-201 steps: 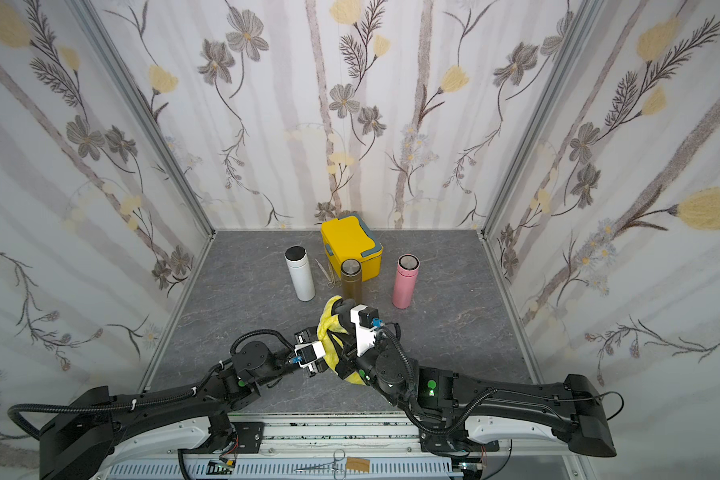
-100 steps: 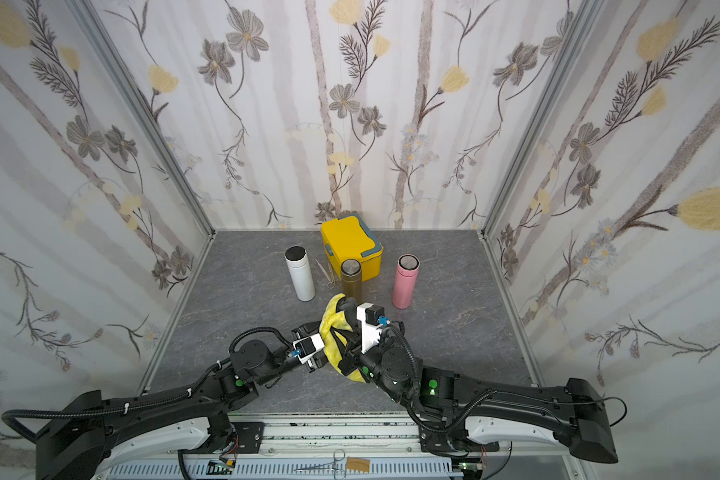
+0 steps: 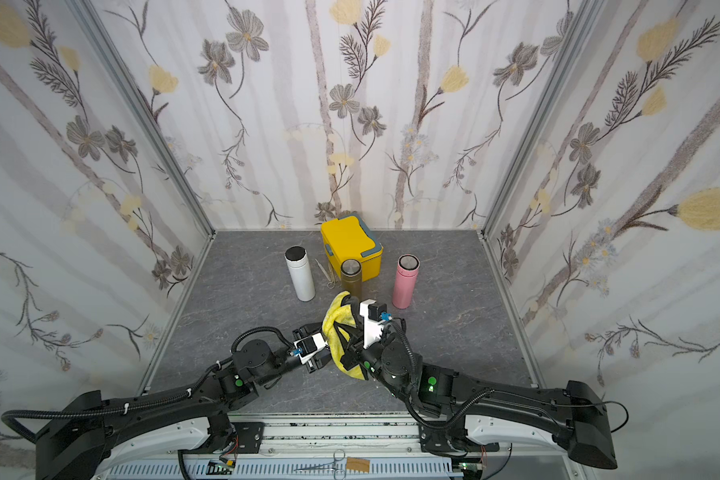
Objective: Wipe the surface of the thermos
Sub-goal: Wipe the dirt from the surface of the thermos.
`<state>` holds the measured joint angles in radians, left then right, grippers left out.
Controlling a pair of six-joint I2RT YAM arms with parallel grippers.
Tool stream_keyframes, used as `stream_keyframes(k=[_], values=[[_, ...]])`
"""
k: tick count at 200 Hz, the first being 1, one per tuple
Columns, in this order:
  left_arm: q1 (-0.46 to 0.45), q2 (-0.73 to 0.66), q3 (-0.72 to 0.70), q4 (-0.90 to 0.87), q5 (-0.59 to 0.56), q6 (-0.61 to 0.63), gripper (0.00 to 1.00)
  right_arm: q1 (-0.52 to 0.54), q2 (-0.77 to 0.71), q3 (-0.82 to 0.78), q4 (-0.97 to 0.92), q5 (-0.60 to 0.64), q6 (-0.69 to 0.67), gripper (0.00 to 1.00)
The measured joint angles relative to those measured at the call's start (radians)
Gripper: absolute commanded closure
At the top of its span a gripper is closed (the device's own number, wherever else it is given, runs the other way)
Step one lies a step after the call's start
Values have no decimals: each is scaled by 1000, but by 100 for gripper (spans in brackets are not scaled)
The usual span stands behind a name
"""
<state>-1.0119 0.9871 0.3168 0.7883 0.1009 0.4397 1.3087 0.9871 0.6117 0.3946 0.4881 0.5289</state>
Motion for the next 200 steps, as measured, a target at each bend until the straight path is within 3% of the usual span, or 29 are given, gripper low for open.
stream_keyframes(k=[31,90,120,138,171,200], values=[[0,0,0,-1,8,-2,100,53,101,70,17,5,-13,100],[-1,-19,0,-8,21,-9,100,-54,-11,-24,23,-62,28,100],[-1,-25,-2,-3,18,-16,100,59,104,70,42,-41,-19,100],[-1,-31,-3,5,16,-17,100,72,128,89,47,-66,-26,100],[-2,-31,-3,5,7,-20,100,15,48,27,55,-111,-14,100],[-2,-26,-3,18,-48,-57,100,-46,-96,-56,-4,-62,17,100]])
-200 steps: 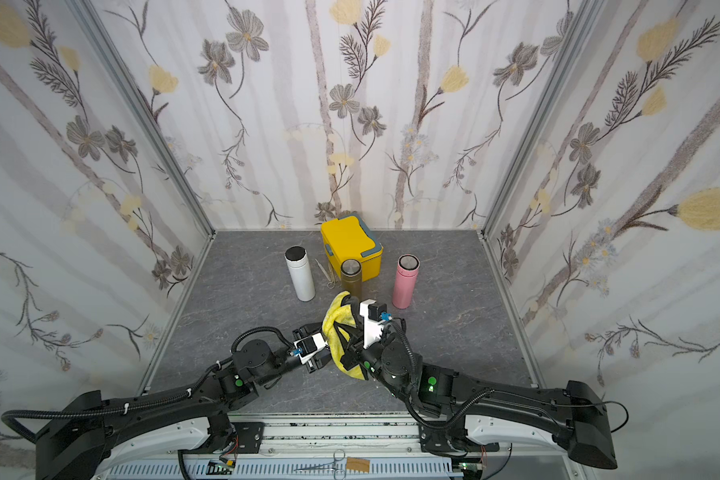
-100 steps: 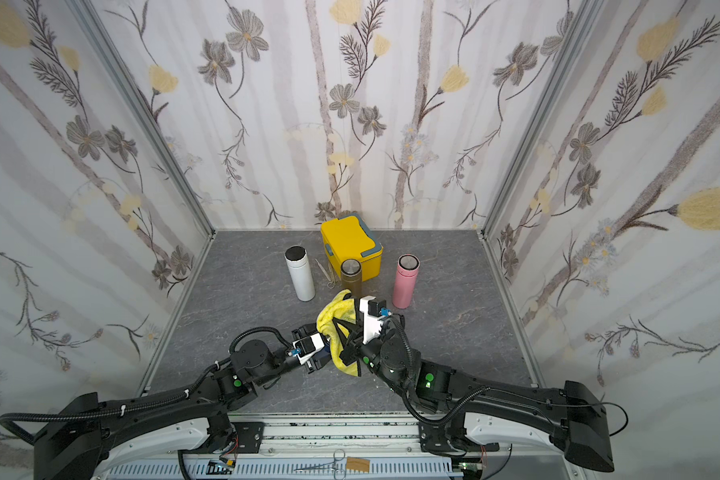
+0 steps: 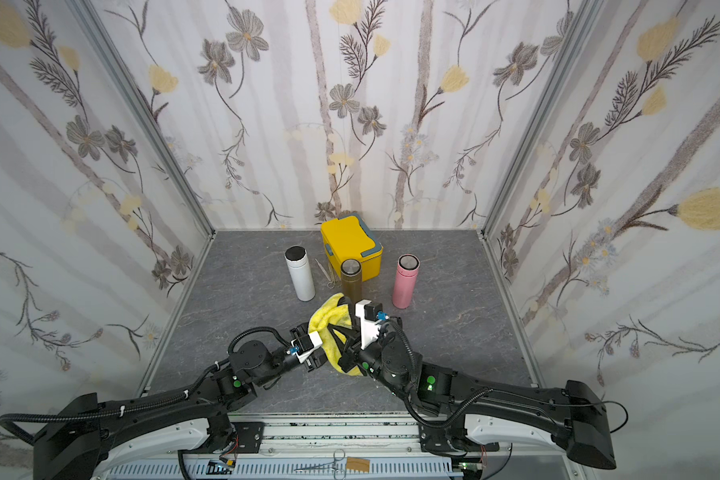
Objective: Wipe the surface of the thermos
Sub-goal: Wipe the dirt from the surface of the thermos.
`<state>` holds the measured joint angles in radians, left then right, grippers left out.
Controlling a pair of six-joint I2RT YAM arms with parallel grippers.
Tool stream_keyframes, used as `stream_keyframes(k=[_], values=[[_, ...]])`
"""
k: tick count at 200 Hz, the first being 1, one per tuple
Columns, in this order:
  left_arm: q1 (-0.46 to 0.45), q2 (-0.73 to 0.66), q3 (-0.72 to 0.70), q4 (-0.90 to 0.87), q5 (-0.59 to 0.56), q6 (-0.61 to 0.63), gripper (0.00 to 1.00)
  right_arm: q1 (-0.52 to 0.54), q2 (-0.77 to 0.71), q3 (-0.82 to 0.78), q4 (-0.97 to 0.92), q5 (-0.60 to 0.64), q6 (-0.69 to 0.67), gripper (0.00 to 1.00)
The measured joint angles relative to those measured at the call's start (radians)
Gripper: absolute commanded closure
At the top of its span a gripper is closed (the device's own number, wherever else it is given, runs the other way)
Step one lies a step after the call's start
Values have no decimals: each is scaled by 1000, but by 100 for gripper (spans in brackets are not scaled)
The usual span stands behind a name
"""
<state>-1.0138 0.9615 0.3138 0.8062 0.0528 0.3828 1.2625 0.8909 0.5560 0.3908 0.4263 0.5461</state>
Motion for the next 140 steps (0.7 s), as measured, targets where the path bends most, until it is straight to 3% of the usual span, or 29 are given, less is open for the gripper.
stream_keyframes(k=[23,51,91,140], values=[[-3,-39,0,108,-133,-117,100,-44,-98,-75,-88,95,22,100],[-3,-127,0,256,-269,-263,100,-65,-81,-143,-142,134,37,100],[-4,-211,0,285,-412,-480,100,-58,87,-231,-30,99,37,100],[-3,-247,45,207,-565,-708,100,37,276,-235,202,47,21,100]])
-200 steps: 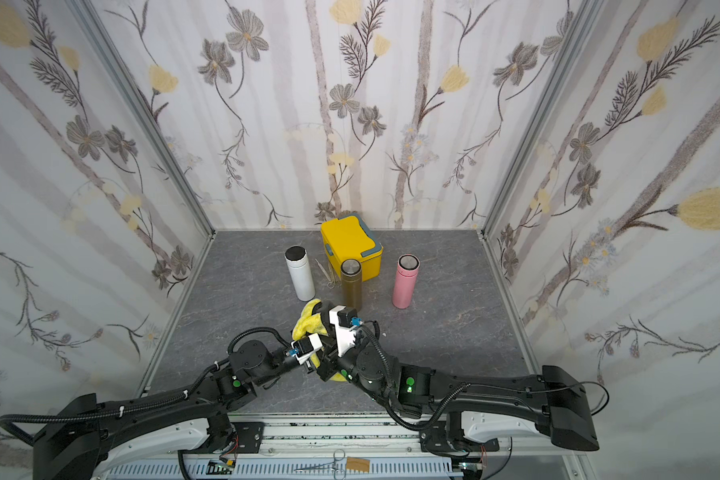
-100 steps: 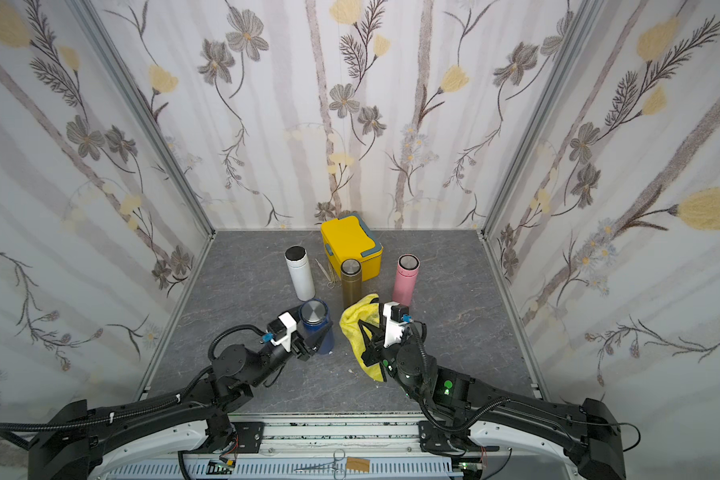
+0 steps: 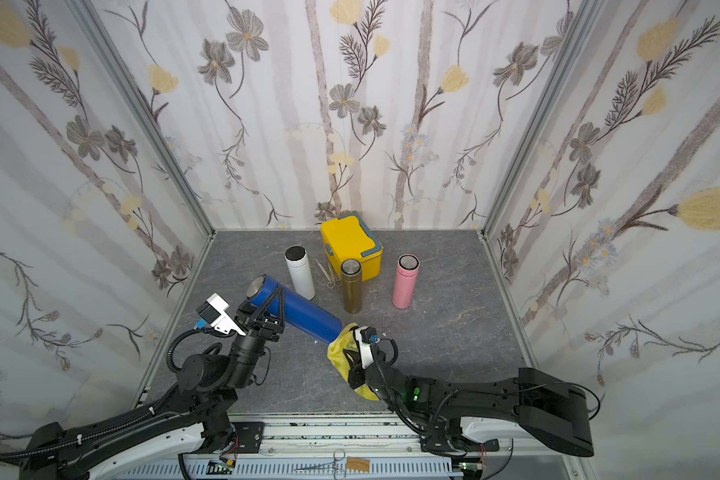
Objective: Wipe the surface of the thermos
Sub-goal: Wipe the dirt from the surface of the thermos.
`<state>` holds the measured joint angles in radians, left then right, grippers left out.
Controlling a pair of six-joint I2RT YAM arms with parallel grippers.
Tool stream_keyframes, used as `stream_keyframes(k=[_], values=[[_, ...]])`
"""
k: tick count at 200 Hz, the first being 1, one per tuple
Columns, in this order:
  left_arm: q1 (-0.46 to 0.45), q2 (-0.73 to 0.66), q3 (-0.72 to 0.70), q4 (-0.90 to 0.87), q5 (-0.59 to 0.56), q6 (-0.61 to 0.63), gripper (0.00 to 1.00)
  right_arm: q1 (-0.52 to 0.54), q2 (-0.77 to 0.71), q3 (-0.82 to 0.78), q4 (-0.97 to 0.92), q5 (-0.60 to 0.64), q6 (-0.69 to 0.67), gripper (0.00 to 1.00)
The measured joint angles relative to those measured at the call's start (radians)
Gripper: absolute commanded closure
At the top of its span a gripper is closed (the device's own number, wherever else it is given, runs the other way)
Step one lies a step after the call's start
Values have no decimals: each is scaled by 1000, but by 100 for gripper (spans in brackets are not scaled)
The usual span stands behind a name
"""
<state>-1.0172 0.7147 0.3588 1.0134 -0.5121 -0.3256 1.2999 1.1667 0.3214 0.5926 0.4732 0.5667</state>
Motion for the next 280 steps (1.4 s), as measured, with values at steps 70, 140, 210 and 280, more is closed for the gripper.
stream_keyframes(k=[70,140,210,280], values=[[0,15,2,-19,-5,-42,100,-26,-91,25,120,-3,-31,100],[2,41,18,-13,1,-29,100,71,-14,95,89,-15,-105,100],[0,32,-73,112,52,9,100,-71,-122,-3,147,-107,-30,100],[0,52,-198,415,108,163,100,2,49,-58,420,-273,72,100]])
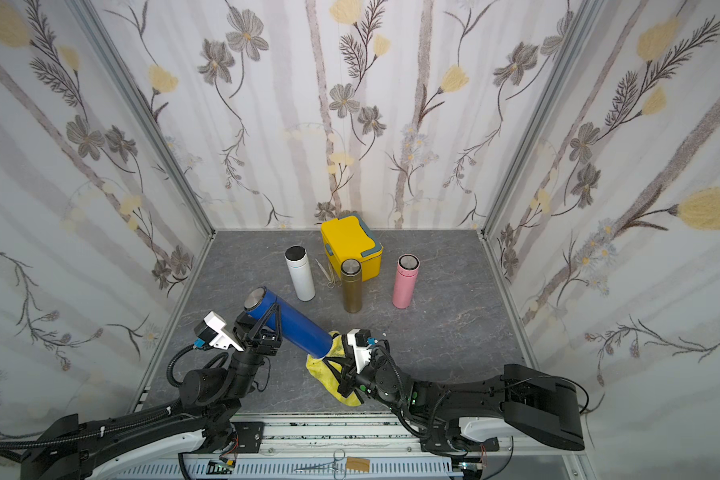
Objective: Wipe the surface of the thermos
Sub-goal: Wipe the dirt from the surface of the thermos.
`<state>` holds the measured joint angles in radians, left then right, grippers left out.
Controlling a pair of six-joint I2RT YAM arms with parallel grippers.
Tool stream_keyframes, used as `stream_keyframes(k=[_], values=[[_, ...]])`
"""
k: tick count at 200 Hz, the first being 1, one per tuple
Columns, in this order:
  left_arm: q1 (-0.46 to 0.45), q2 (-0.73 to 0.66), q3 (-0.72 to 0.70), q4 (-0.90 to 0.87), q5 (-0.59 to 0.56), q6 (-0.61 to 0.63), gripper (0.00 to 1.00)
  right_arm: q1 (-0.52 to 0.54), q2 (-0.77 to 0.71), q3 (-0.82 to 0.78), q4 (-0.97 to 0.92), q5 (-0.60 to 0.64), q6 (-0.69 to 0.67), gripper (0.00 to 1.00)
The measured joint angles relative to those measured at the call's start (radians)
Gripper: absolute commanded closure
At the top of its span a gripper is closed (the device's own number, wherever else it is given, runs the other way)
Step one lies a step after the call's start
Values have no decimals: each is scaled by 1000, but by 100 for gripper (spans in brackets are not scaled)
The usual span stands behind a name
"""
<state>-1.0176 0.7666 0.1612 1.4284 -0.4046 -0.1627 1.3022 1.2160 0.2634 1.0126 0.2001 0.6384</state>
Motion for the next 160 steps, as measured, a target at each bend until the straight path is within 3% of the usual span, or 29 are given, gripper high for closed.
stream_keyframes(k=[43,100,129,160], values=[[0,-5,-16,99,55,27,100,-38,-3,-6,83,-55,51,100],[2,-3,-38,163,158,56,100,-26,124,36,151,-142,61,100],[1,-13,-46,160,189,49,100,-85,65,-19,193,-134,79,100],[1,-19,-50,181,192,50,100,-61,100,25,181,-132,86,100]])
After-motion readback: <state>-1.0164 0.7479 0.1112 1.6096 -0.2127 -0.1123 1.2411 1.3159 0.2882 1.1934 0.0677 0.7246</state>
